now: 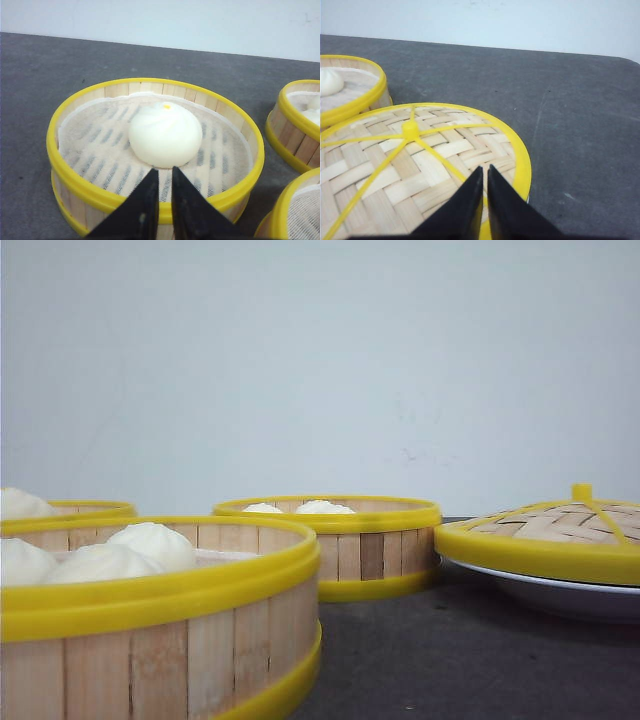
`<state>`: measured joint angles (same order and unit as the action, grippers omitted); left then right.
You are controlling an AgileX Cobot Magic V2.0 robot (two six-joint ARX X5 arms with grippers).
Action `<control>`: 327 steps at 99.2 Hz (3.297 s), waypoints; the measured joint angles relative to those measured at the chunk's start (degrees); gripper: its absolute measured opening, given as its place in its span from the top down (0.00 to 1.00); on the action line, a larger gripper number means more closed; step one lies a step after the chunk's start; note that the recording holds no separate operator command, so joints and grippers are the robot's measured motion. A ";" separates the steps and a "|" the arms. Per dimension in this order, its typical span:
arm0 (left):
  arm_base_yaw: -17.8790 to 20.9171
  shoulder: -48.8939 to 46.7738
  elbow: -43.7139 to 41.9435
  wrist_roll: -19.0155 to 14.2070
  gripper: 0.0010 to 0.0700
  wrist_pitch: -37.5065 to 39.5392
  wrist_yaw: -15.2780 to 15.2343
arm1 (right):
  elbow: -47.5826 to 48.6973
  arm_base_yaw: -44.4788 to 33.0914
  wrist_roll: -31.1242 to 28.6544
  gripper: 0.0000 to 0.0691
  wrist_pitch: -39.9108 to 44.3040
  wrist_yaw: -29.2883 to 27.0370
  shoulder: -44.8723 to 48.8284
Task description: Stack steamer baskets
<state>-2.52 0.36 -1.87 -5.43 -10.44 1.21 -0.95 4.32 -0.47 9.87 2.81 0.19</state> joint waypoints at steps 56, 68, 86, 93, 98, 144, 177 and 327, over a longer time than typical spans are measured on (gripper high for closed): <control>0.00 1.62 -16.26 -17.27 0.99 -1.38 1.31 | -13.51 0.00 -17.20 0.99 -1.20 1.57 3.02; 0.00 6.58 -25.90 -14.60 0.99 -7.87 1.46 | -23.74 0.00 -17.77 0.99 3.19 2.64 8.72; 0.00 17.86 -38.16 -6.56 0.99 -19.58 1.55 | -37.88 0.00 -14.32 0.99 14.88 2.86 20.96; 0.00 21.97 -41.55 -4.02 0.99 -22.18 1.68 | -42.51 0.00 -12.66 0.99 19.19 2.91 25.99; 0.00 24.72 -43.04 -2.45 0.99 -23.58 1.70 | -45.09 0.00 -11.21 0.99 21.59 3.02 29.42; 0.00 39.82 -43.43 3.02 0.99 -29.75 1.75 | -47.21 0.02 -4.28 0.99 29.86 3.19 48.46; 0.00 40.17 -43.43 3.10 0.55 -28.92 1.73 | -47.21 0.02 -3.76 0.27 28.68 3.21 50.16; 0.00 41.31 -43.43 3.08 0.34 -27.58 1.73 | -81.09 16.68 -2.69 0.76 19.61 3.23 111.32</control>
<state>-2.52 41.67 -45.30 -2.35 -38.02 2.94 -82.04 20.99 -3.16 29.47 6.04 111.50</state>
